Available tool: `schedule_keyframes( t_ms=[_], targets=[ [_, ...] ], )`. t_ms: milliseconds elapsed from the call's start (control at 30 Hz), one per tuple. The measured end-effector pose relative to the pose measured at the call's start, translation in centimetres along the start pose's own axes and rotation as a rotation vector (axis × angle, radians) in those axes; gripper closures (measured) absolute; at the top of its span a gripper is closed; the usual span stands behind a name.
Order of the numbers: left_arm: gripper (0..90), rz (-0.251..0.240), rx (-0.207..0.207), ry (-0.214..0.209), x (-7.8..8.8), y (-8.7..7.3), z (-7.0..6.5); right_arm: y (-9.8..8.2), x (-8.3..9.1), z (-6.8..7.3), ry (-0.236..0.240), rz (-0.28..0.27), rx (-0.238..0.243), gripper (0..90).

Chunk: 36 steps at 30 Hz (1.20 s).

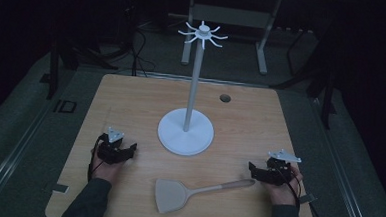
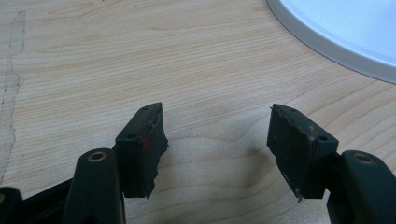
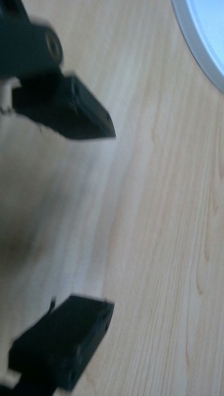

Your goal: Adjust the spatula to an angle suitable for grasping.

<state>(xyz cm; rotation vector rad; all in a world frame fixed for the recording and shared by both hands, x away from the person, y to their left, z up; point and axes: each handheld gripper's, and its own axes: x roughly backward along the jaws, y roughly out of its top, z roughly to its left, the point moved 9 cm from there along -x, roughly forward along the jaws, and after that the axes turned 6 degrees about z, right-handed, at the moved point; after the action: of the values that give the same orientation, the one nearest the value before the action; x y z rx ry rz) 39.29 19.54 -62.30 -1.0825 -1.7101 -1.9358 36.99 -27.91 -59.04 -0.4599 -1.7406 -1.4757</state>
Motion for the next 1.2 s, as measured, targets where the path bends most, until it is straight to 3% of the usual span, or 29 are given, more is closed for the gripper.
schedule_keyframes(
  t_ms=[33, 100, 167, 267, 400, 533, 700, 933, 1167, 1200],
  targets=[
    [37.0, -0.001, -0.001, 0.000, 0.0, 0.0, 0.0, 0.0, 0.0, 0.0, 0.000, 0.000, 0.000, 10.2],
    [37.0, -0.002, -0.001, 0.000, 0.0, 0.0, 0.0, -0.2, 0.9, 1.5, 0.051, -0.017, 0.068, 15.1],
    [37.0, -0.001, -0.001, 0.000, 0.0, 0.0, 0.0, -0.2, 1.2, 1.9, 0.047, -0.022, 0.092, 17.8],
    [37.0, -0.004, 0.000, 0.000, 0.0, 0.0, 0.0, -0.3, 1.6, 3.0, 0.064, -0.050, 0.159, 31.8],
    [37.0, -0.004, 0.000, -0.001, 0.0, 0.0, 0.0, -0.7, 1.9, 4.5, 0.138, -0.071, 0.248, 50.0],
    [37.0, -0.004, -0.002, -0.001, 0.0, 0.0, 0.0, -1.1, 2.0, 5.5, 0.184, -0.073, 0.279, 61.5],
    [37.0, -0.004, -0.004, 0.000, 0.0, 0.0, -0.1, -1.9, 2.3, 7.2, 0.287, -0.069, 0.320, 81.6],
    [36.9, -0.004, -0.005, -0.001, 0.0, 0.0, -0.1, -3.6, 2.6, 11.4, 0.375, -0.055, 0.459, 87.3],
    [36.9, -0.004, -0.005, -0.001, 0.0, 0.0, -0.1, -4.5, 2.0, 14.4, 0.431, -0.023, 0.532, 87.3],
    [36.9, -0.003, -0.006, -0.001, 0.0, 0.0, -0.1, -4.7, 1.8, 15.4, 0.447, -0.019, 0.564, 87.2]
  ],
)
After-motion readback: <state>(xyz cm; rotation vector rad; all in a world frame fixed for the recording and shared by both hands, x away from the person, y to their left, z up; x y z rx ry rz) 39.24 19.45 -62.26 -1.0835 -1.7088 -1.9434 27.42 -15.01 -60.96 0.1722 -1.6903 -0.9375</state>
